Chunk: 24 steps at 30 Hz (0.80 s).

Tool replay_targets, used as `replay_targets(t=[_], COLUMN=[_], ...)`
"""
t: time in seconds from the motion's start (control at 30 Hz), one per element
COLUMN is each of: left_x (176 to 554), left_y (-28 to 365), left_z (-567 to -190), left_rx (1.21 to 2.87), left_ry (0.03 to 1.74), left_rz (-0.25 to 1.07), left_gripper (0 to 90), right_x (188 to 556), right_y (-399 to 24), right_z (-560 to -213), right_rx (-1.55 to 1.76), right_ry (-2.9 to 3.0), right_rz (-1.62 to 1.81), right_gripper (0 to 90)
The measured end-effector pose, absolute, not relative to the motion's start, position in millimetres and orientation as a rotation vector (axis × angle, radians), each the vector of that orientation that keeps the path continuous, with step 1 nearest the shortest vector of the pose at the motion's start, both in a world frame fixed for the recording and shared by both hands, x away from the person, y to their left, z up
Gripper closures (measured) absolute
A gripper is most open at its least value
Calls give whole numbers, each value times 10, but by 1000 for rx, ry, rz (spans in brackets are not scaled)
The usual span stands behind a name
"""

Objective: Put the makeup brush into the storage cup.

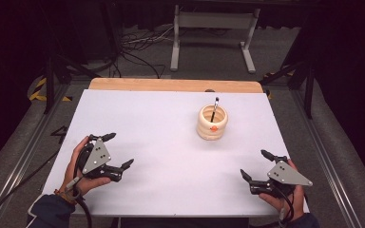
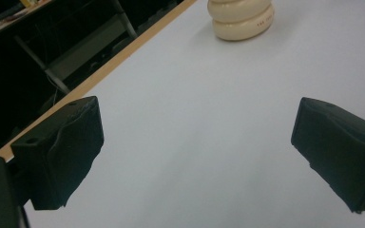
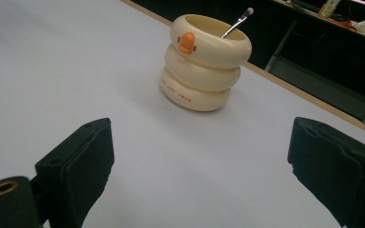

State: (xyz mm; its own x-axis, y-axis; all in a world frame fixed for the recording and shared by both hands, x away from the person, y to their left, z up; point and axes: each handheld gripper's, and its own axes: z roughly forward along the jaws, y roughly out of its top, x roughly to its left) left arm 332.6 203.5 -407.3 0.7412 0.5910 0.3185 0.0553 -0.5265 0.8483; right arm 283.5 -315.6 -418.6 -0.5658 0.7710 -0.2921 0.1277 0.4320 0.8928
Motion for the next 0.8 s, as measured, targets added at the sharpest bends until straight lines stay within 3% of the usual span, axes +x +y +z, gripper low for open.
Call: replay_targets(t=[0.8], left_x=[3176], left_y=[2522], left_z=[-4362], left_rx=[2048], left_ry=[638], left_rz=[699], left_gripper=[50], right_x=[2859], right_y=[-3186], right_z=[-4225], right_rx=[779], right_ry=[1978], right_rz=[1127], right_gripper=[89])
